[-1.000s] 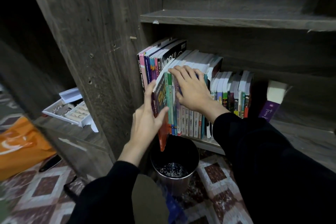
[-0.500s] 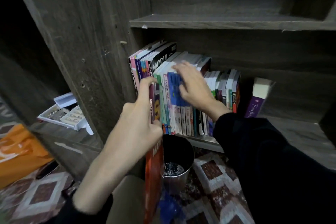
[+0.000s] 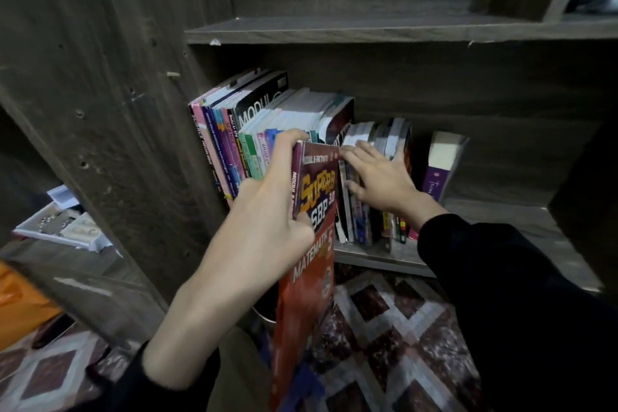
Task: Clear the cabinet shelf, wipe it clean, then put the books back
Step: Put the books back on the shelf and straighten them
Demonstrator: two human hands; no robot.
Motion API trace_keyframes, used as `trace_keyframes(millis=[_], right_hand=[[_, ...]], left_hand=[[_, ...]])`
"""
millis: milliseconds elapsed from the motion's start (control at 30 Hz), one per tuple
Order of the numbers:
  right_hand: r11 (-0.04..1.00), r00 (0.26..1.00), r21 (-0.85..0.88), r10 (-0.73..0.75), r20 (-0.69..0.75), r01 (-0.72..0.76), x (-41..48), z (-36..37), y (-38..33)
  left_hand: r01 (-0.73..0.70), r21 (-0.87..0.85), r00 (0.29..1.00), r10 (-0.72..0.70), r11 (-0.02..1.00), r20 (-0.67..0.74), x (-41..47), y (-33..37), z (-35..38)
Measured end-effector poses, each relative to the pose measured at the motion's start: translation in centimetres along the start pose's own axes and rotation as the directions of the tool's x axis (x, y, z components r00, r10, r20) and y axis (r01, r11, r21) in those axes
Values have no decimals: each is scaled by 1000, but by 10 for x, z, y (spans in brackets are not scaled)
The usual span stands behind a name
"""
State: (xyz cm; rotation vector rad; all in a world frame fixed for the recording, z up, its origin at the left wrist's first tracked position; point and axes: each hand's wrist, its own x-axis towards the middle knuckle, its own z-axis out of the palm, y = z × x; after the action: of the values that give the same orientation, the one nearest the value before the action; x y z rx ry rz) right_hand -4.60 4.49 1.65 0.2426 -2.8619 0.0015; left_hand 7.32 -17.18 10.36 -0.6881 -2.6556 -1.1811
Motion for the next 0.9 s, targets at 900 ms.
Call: trace_keyframes(millis=[900], right_hand=[[999,999,51,-2,-46,5,-10,2,12]], left_hand=[[0,-122,959,-35,992,-281,118,-64,131]])
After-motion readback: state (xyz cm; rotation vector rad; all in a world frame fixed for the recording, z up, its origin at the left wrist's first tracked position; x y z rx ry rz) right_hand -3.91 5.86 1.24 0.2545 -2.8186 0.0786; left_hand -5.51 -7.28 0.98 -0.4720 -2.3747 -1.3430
